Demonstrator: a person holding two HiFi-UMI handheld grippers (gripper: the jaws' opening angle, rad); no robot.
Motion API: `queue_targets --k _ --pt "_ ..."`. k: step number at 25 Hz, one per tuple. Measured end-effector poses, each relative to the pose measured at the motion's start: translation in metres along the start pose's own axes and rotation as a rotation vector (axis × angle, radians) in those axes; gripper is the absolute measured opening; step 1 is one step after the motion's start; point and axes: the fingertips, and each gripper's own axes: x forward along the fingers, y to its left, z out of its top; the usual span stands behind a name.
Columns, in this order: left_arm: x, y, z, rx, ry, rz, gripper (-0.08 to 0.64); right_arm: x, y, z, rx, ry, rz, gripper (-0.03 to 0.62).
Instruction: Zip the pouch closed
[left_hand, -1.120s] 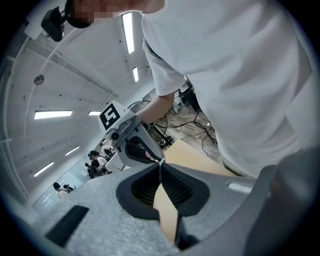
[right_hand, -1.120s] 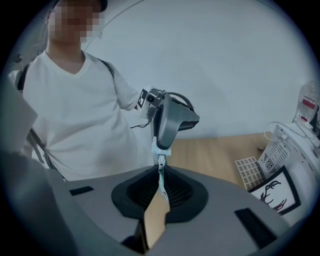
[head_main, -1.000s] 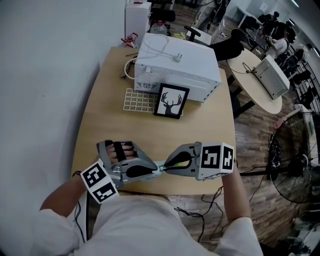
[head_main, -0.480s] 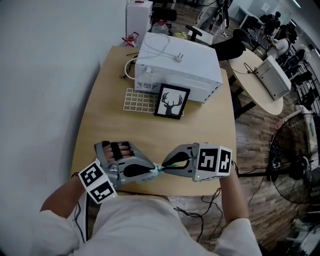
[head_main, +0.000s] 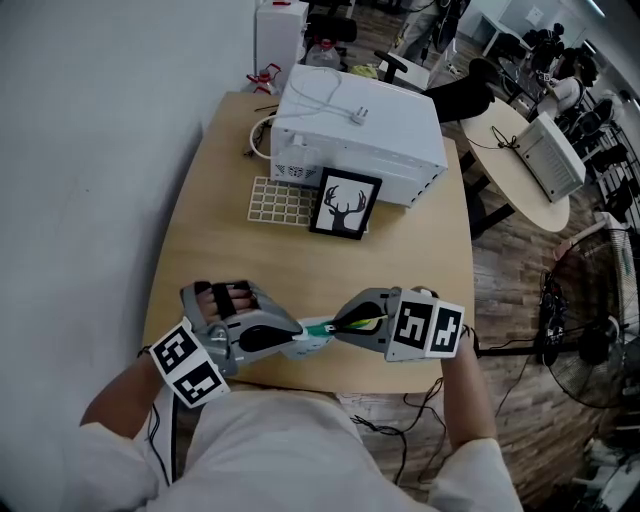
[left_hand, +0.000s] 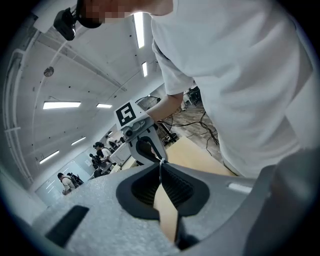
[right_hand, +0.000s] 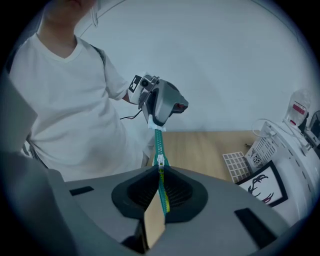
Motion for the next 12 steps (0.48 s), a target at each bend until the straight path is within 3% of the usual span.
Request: queue_targets --k 12 --pt "-0.0009 0.0055 -0.003 -0.033 0.007 0.018 0.025 -0.0084 -0.0098 -0.0082 0.015 -0.015 -0.016 0.031"
